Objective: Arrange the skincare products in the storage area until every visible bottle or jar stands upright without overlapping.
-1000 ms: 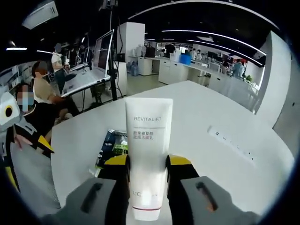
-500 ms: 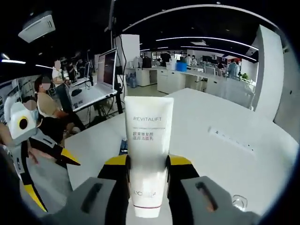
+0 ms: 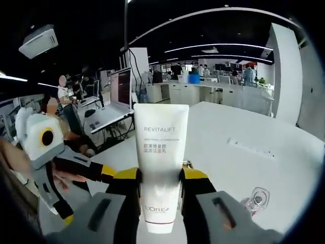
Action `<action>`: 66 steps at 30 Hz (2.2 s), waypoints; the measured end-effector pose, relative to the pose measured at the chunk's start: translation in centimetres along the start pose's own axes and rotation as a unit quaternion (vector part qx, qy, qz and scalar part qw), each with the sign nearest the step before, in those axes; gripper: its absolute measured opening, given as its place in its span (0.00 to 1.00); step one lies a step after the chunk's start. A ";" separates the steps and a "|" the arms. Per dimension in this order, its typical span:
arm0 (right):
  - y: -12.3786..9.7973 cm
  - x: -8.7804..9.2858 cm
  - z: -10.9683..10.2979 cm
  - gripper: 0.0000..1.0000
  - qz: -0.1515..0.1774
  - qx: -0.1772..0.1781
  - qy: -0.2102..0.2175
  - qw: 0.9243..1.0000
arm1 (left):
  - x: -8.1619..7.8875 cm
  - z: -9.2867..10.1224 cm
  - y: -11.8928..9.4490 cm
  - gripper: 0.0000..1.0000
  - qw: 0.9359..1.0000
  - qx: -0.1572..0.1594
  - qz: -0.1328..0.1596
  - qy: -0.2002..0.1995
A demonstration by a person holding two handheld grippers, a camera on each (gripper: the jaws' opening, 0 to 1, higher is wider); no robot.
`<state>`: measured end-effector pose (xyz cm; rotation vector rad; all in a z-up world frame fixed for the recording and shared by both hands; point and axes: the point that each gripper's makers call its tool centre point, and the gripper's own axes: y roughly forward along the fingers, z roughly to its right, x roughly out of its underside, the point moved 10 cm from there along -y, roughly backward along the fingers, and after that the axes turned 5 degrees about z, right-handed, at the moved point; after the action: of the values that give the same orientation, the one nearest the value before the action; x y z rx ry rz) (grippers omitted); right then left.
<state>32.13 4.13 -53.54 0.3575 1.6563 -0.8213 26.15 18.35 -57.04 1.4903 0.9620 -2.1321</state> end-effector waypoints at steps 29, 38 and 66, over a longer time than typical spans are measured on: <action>-6.0 1.6 -2.2 0.30 0.039 0.008 0.061 0.997 | -1.2 3.7 1.8 0.23 0.998 0.007 0.040 0.056; -7.1 1.6 -2.1 0.31 0.049 -0.006 0.073 0.996 | -1.3 4.2 1.8 0.16 0.998 0.027 0.029 0.048; -11.6 -2.3 0.1 0.15 0.150 -0.134 0.022 0.979 | -4.0 5.0 2.8 0.16 0.969 0.231 -0.006 0.085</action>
<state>25.43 -3.63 -47.68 0.4252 1.6782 -0.3633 26.04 12.51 -53.24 1.9108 0.5410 -2.3778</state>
